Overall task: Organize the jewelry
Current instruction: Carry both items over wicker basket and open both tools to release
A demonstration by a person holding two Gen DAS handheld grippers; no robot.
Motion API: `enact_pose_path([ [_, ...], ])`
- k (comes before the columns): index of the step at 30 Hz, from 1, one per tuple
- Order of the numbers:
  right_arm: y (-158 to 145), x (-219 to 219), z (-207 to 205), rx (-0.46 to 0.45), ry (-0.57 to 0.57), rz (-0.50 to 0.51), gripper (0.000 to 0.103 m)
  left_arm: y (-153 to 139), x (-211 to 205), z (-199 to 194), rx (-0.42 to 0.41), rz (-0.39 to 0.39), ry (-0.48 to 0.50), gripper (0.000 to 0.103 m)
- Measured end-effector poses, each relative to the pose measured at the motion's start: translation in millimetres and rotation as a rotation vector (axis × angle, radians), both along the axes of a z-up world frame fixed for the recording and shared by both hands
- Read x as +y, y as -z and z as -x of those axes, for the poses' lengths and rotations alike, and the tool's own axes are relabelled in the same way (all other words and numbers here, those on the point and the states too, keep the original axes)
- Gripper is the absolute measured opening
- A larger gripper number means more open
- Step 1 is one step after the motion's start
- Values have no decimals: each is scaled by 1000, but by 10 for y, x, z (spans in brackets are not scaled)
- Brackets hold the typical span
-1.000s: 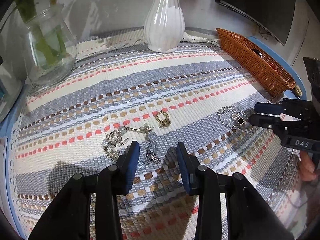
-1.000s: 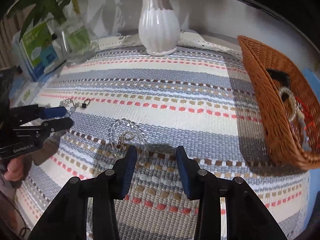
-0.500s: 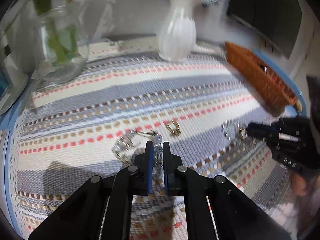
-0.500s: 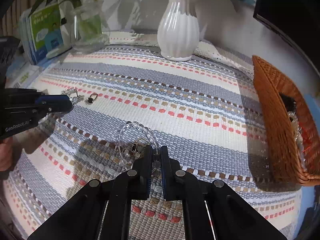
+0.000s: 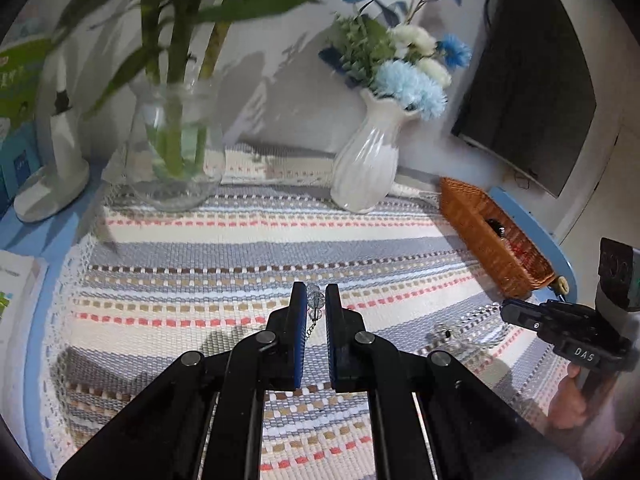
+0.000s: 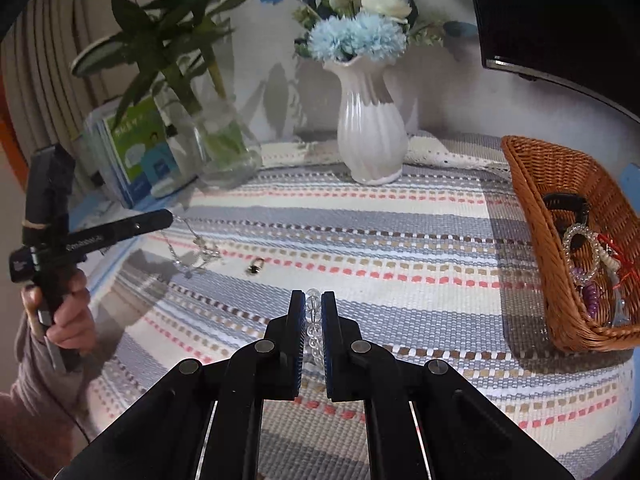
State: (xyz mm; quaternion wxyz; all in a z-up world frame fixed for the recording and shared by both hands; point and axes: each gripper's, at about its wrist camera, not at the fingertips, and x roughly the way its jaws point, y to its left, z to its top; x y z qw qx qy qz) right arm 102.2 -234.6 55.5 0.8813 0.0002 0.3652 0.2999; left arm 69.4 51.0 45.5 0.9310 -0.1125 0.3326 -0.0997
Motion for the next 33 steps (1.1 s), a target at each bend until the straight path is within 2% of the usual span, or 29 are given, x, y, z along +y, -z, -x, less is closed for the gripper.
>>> enact_pose_path([
  [5,-235,-133,161,-34,4,-43,8,-219,-137,131,-30,1,55,7],
  [10,-454,-342,299,-85,47,-46,8,-475,-407,187,-51,-61,80,7],
  [17,-608,-758,367,-96,124,-52,8,-750,-864,129,-81,-77,148,7],
  [21,-720,-1022,352,-108,184,-59,8,-870,-1197,-33,-82,-102,184,7],
  [27,-922,-1566,214,-137,308,-121,8,-1077,-1866,-401,-100,-125,275,7],
  [33,-976,-2019,-132,-144,409,-171,8,-1078,-2616,-897,-86,-107,388,7],
])
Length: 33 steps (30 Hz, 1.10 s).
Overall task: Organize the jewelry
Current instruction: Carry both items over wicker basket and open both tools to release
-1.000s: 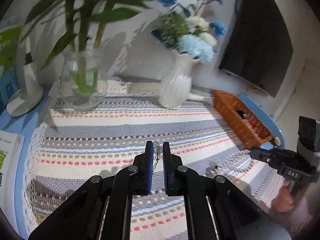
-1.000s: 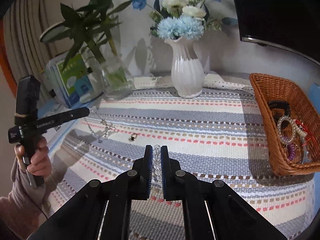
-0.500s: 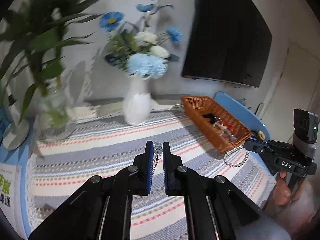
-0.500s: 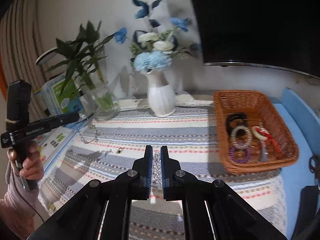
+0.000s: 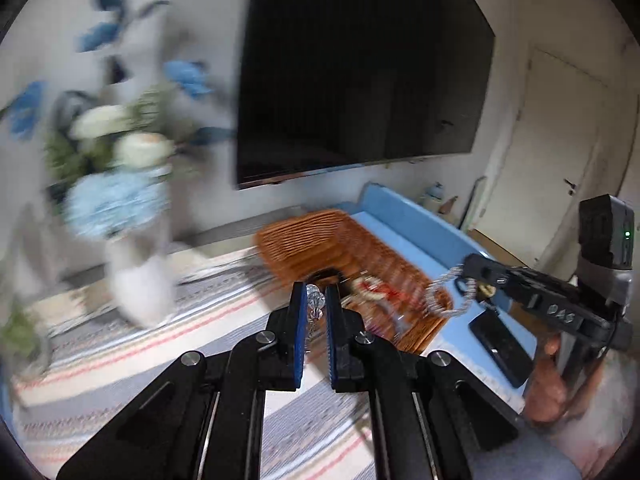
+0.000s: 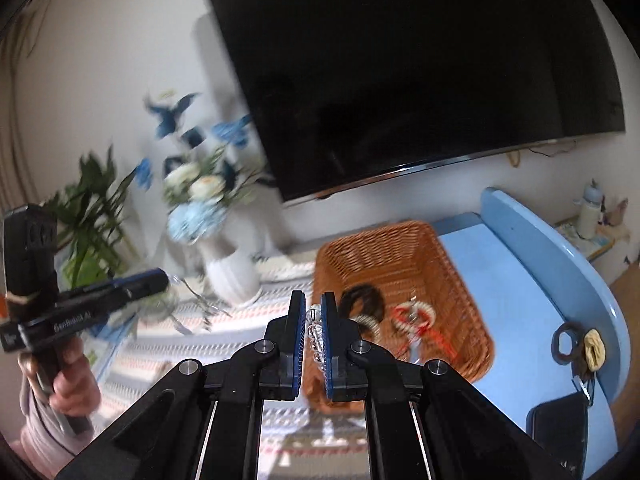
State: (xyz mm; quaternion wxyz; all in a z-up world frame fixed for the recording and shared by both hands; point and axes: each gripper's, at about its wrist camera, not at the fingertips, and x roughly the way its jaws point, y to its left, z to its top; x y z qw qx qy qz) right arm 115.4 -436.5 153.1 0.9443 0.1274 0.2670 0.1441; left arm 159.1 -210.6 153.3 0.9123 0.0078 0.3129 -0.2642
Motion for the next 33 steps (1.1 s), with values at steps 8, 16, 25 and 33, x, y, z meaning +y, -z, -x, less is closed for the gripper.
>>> enact_pose_path([
  [8,449,-309,-442,90,116,-33,8,373,-815,-462,66,15,137,7],
  [16,753,-386,-604,170,140,-32,9,690,-1139,-490,115,-17,231,7],
  [25,519,-224,-359,127,94,-30,32,458,-671,-147,67,10,193,51],
  [33,260,368,3,100,-5,-1,34,215,208,447,4,15,49,51],
])
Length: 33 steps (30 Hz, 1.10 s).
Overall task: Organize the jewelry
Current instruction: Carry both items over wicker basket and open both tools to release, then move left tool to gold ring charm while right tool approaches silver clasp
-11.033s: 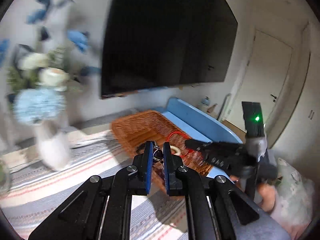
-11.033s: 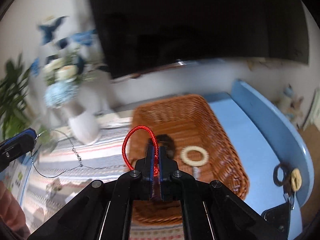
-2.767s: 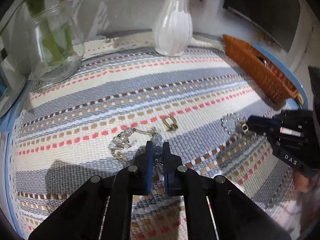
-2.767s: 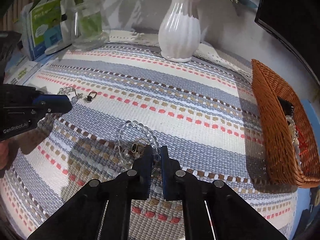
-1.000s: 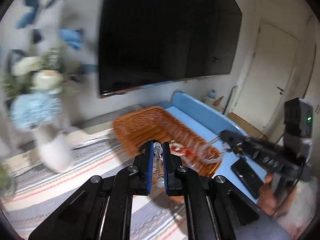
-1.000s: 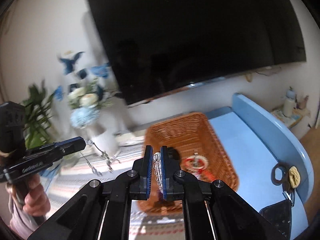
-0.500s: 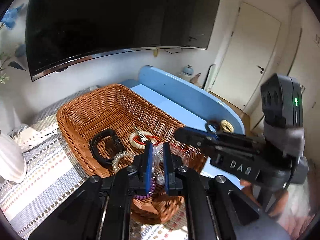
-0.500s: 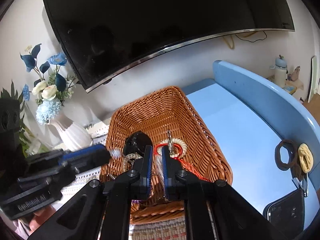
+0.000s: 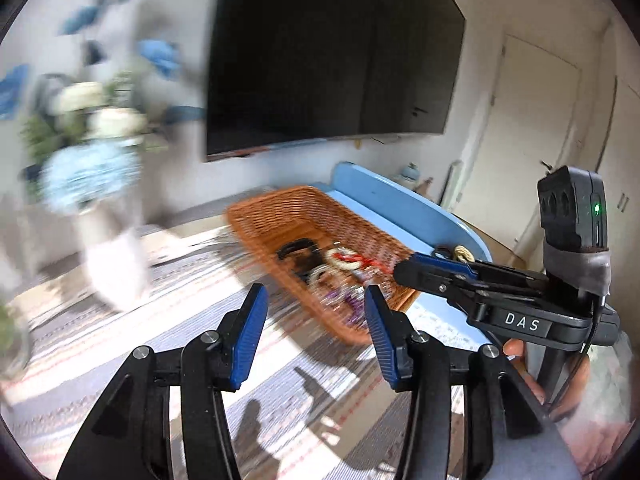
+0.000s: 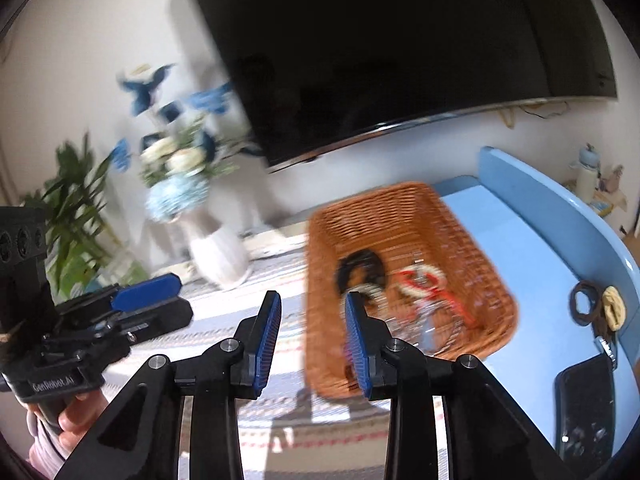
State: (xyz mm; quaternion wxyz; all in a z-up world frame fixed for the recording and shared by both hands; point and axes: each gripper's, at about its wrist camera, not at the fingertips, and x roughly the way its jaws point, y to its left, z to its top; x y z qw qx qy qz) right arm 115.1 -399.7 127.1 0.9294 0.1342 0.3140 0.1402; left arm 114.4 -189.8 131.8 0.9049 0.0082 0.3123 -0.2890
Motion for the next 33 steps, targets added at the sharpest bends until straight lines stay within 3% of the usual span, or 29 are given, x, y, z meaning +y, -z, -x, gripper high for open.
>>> enact_pose_path([
  [4,45,463,145,13,-78,19,36,31,641,325,-20,36,-121,52],
  [7,278,864,172,68,-137,35,38,199,1072,473,-4,54,-206,53],
  [13,849,1423,124,135,-143,192,39,829,1800,528,97,15,-378,53],
  [15,969,1488,87,157,-154,197,39,1063,1994,474,147,10,-419,53],
  [19,1039,1474,31,185,-141,204,39,1397,2174,350,232,11,-477,53],
  [20,1051,1460,26,195,-144,191,40,1448,2182,317,251,-18,-501,53],
  [22,1086,1411,-4,221,-138,166,40,1497,2167,320,252,-56,-521,53],
  [27,1133,1357,-30,250,-123,137,40,1530,2178,357,265,-50,-519,53],
  [33,1113,1453,-25,241,-133,184,41,1533,2173,343,278,-38,-526,53],
])
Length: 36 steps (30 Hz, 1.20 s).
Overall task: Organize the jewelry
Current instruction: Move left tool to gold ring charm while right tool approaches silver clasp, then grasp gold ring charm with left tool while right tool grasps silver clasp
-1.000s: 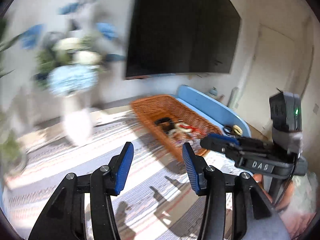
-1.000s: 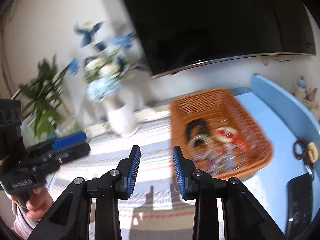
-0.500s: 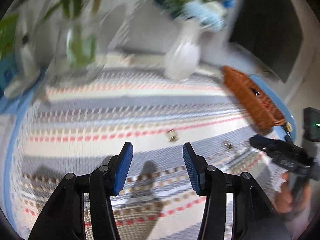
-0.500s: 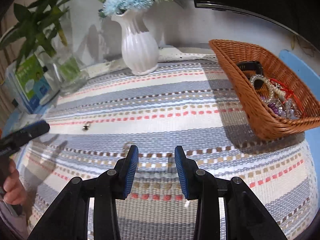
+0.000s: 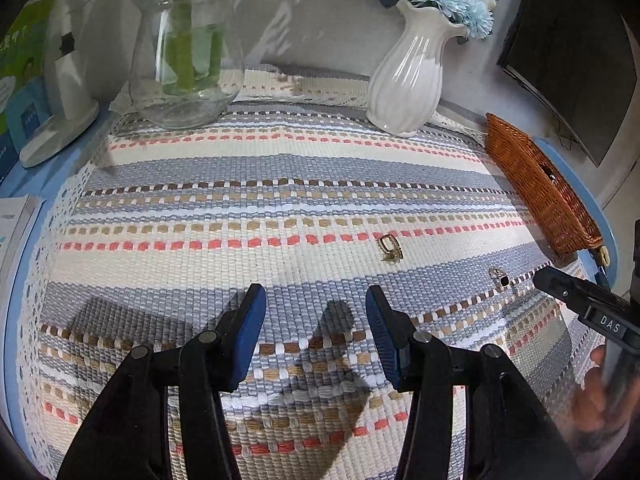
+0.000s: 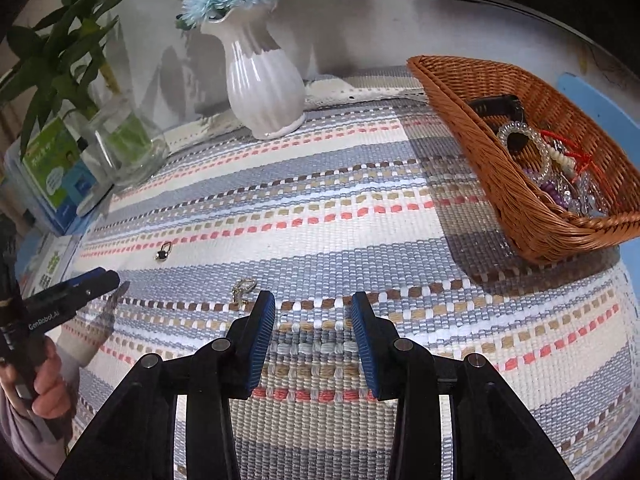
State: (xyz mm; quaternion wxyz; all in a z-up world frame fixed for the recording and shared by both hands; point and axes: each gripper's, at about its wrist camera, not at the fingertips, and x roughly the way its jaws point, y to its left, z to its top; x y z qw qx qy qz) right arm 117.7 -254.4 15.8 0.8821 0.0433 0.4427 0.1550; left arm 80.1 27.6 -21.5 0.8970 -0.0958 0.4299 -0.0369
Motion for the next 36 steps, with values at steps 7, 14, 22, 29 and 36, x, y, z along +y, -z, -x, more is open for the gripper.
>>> enact_pose_path([
  [7,-60,137,77,-52,-30,77,41,-21,-32,-11,-1,-11,10,53],
  [14,5,627,114,44,-239,139,41,-285,-123,-160,92,72,114,52],
  [22,123,710,-98,36,-217,166,40,-137,-643,-427,53,-121,202,52],
  [29,153,830,-54,-22,-240,227,40,46,-546,-456,24,-89,193,35],
  [36,150,867,-71,-36,-236,241,40,57,-698,-452,7,-155,230,34],
])
